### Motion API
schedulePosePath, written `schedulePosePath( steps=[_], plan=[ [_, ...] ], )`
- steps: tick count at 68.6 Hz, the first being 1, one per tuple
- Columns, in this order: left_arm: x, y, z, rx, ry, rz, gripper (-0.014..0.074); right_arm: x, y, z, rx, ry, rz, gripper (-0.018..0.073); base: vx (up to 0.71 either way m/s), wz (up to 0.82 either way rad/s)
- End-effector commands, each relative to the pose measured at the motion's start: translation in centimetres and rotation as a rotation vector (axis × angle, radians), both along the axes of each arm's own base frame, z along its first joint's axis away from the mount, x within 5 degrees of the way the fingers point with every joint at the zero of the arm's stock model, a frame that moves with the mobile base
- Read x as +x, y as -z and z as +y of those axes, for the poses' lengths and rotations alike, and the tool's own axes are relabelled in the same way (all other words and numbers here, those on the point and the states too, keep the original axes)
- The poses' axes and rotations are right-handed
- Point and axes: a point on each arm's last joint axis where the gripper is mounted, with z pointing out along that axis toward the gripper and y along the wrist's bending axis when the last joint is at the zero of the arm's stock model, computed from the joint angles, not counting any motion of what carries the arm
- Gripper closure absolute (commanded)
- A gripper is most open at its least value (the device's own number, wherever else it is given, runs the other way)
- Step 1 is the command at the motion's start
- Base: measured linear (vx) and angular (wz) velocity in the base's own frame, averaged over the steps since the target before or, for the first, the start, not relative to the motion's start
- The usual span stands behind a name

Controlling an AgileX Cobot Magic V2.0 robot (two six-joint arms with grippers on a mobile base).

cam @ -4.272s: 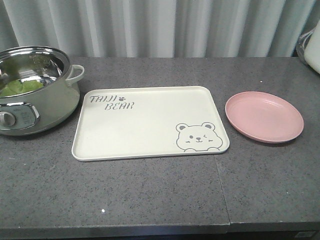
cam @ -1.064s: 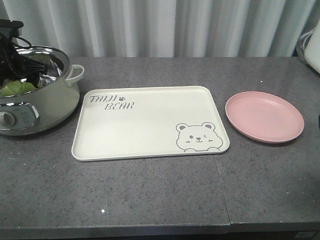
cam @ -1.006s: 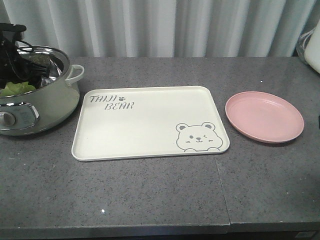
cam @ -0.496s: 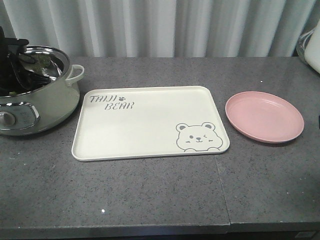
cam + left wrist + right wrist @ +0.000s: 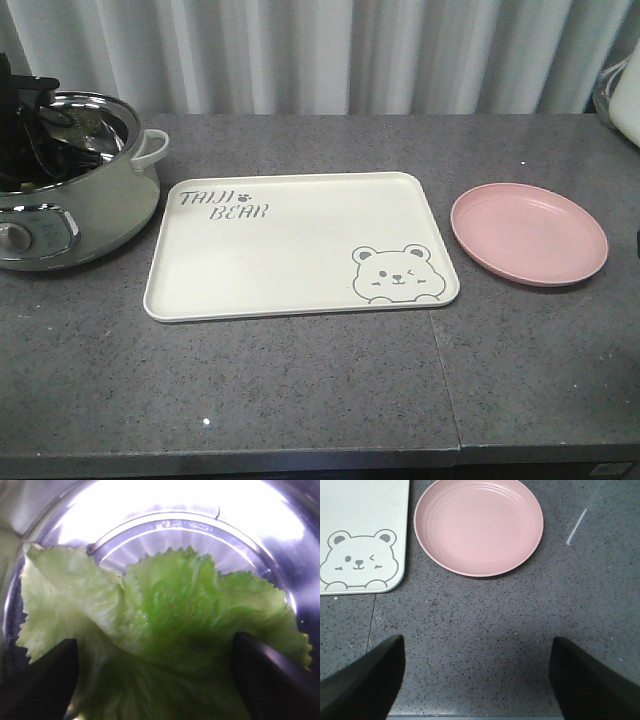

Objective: Transfer vegetables to tray and serve
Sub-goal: 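Reach the left gripper into the pot and grasp the lettuce leaves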

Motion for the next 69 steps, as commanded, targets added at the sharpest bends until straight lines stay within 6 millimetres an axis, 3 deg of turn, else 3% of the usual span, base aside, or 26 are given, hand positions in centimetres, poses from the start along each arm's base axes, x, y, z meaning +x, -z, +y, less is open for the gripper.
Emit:
schedulePosePath(
  steps=[1, 49, 58, 69],
  plan=[
    [0.06, -0.67, 0.15, 0.012, 0.0, -0.027, 0.0006, 0.08, -1.44, -0.17, -0.012, -0.002, -0.094, -0.0023, 0.0, 0.0],
    [0.07, -0.47, 0.15, 0.012, -0.001, -0.019, 0.0013, 0.08, -1.44, -0.17, -0.012, -0.002, -0.094, -0.0023, 0.0, 0.0],
    [0.06, -0.46, 0.15, 0.012, -0.001, -0.017, 0.0061, 0.06, -1.42, -0.17, -0.012, -0.002, -0.091, -0.0023, 0.0, 0.0],
    [0.04, -0.45, 0.15, 0.012, -0.002, -0.015, 0.0192, 0.06, -1.42, -0.17, -0.012, -0.002, -0.091, -0.0023, 0.0, 0.0]
  ],
)
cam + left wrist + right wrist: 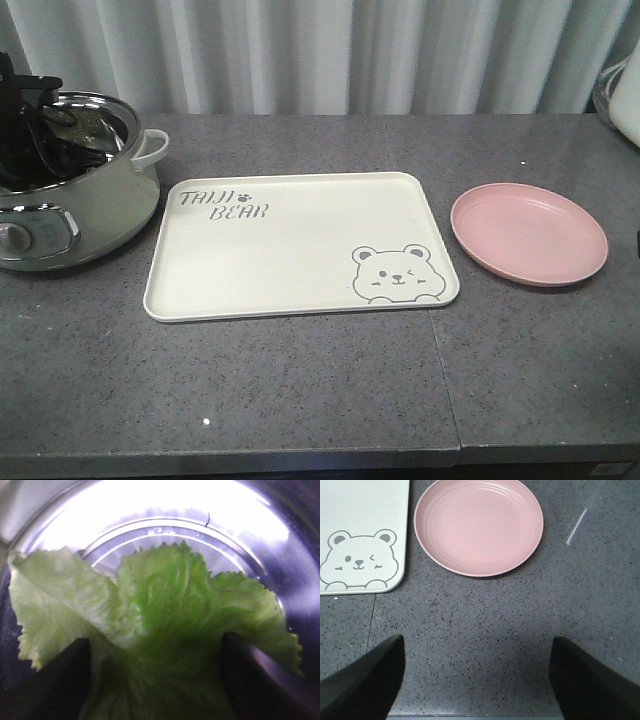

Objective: Transfer vegetables to tray and serve
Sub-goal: 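Reach the left gripper into the pot and grasp the lettuce leaves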

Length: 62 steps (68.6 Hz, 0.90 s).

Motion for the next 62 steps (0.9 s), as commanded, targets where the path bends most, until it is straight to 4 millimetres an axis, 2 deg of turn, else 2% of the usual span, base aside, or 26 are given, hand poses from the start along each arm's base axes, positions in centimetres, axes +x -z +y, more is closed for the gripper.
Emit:
schedulePosePath(
  steps=[1, 23, 32, 43, 62],
  plan=[
    [-0.2, -0.6, 0.3, 0.032, 0.002, -0.006, 0.0207, 0.1, -1.4, -0.2, -0.012, -0.002, -0.091, -0.0023, 0.0, 0.0],
    [-0.3, -0.6, 0.3, 0.032, 0.0, 0.01, 0.0608, 0.1, -1.4, -0.2, -0.012, -0.002, -0.09, -0.0023, 0.0, 0.0],
    [-0.4, -0.7, 0.3, 0.034, 0.0, 0.009, 0.0605, 0.0, -1.4, -0.2, -0.012, -0.002, -0.09, -0.0023, 0.0, 0.0],
    [-0.7, -1.8, 0.3, 0.038, 0.001, -0.017, 0.0605, 0.0, -1.4, -0.2, -0.012, -0.002, -0.09, -0.0023, 0.0, 0.0],
    [-1.8, -5.2, 0.3, 0.048, 0.0, -0.098, 0.0605, 0.0, -1.4, -0.2, -0.012, -0.002, -0.09, -0.0023, 0.0, 0.0]
  ],
)
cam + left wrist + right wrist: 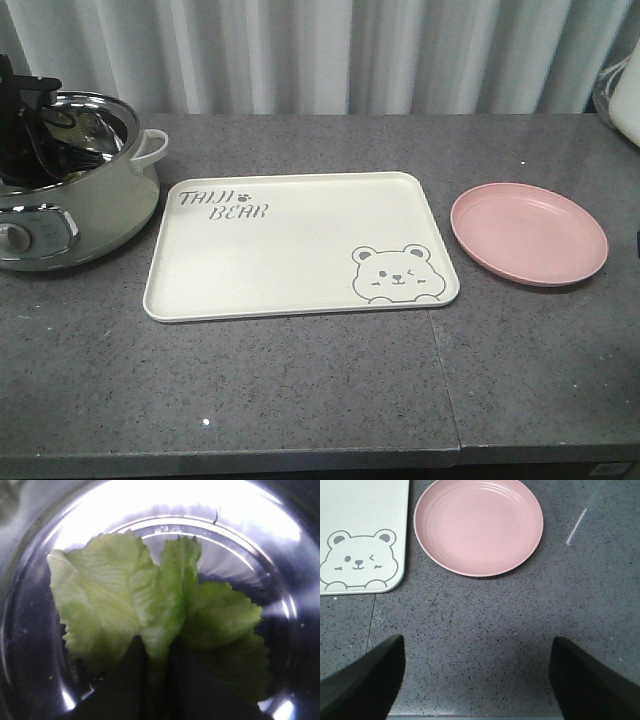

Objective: Transfer vegetables to tray and serve
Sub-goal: 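Reach the left gripper into the pot and grasp the lettuce leaves, then lift the lettuce out of the pot with the left gripper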

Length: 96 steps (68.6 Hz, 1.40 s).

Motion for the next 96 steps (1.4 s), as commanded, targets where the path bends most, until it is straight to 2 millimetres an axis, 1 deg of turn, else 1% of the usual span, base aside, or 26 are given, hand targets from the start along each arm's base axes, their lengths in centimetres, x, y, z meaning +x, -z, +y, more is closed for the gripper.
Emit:
schedulePosePath(
  steps=[1, 17, 40, 56, 65, 77, 96],
  plan=[
    [-1.5, -4.8, 0.2, 0.02, -0.003, -0.098, 0.0605, 0.1, -1.4, -0.2, -0.012, -0.002, -0.091, -0.0023, 0.0, 0.0],
    [-3.3, -8.7, 0.1, 0.025, -0.002, -0.193, 0.0605, 0.1, -1.4, -0.2, -0.012, -0.002, -0.091, -0.0023, 0.0, 0.0],
    [-6.2, -13.6, -0.1, 0.025, -0.003, -0.303, 0.0605, 0.1, -1.4, -0.2, -0.012, -0.002, -0.091, -0.0023, 0.0, 0.0],
    [-8.9, -16.7, -1.0, -0.049, 0.011, -0.354, 0.0605, 0.1, -1.4, -0.2, -0.012, -0.002, -0.091, -0.0023, 0.0, 0.0],
    [-10.3, -18.0, -2.4, -0.11, 0.074, -0.365, 0.0605, 0.1, -1.4, -0.2, -0.012, -0.002, -0.091, -0.0023, 0.0, 0.0],
    [-11.7, -19.2, -5.3, -0.189, 0.178, -0.377, 0.0605, 0.1, -1.4, -0.2, -0.011, -0.002, -0.091, -0.0023, 0.0, 0.0],
    [-12.8, -19.5, -11.2, -0.391, 0.438, -0.341, 0.0605, 0.1, -1.4, -0.2, -0.011, -0.002, -0.091, -0.0023, 0.0, 0.0]
  ],
)
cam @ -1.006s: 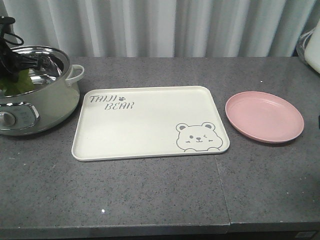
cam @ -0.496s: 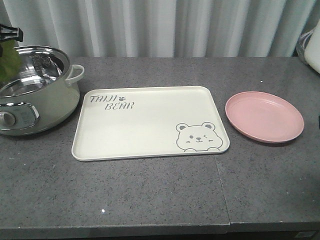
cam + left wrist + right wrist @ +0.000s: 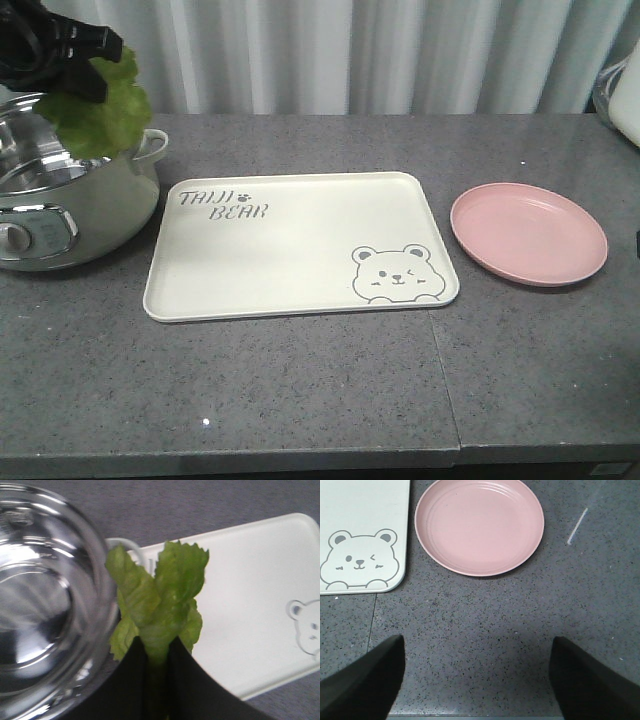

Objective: Transfer vegetables to tray and serve
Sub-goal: 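Lift the lettuce out of the pot with the left gripper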

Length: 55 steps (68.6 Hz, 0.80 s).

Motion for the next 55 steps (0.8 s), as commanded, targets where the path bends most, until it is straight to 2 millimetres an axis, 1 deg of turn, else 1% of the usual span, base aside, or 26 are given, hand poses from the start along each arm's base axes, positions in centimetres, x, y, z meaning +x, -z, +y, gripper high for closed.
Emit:
schedulePosePath(
  steps=[1, 14, 28, 36, 43, 50, 55],
  plan=[
    [-1.9, -2.9, -2.3, -0.109, 0.121, -0.111, 0.0605, 0.1, -1.4, -0.2, -0.014, -0.001, -0.091, -0.0023, 0.0, 0.0],
    [-3.2, -3.4, -5.5, -0.235, 0.317, -0.098, 0.0605, 0.1, -1.4, -0.2, -0.014, -0.001, -0.091, -0.0023, 0.0, 0.0],
    [-4.3, -4.2, -7.5, -0.375, 0.438, -0.092, 0.0605, 0.1, -1.4, -0.2, -0.014, -0.001, -0.091, -0.0023, 0.0, 0.0],
    [-4.6, -4.5, -7.9, -0.427, 0.46, -0.083, 0.0604, 0.1, -1.4, -0.2, -0.012, -0.002, -0.094, -0.0023, 0.0, 0.0],
    [-4.6, -4.6, -7.9, -0.436, 0.463, -0.082, 0.0604, 0.2, -1.6, 0.0, 0.009, -0.003, -0.117, -0.0023, 0.0, 0.0],
    [-4.6, -4.6, -7.9, -0.435, 0.464, -0.081, 0.0604, 0.4, -1.9, 0.6, 0.085, -0.026, -0.154, -0.0023, 0.0, 0.0],
    [-4.6, -4.6, -7.9, -0.435, 0.464, -0.081, 0.0604, 0.6, -2.2, 1.4, 0.148, -0.09, -0.198, -0.0023, 0.0, 0.0]
  ],
)
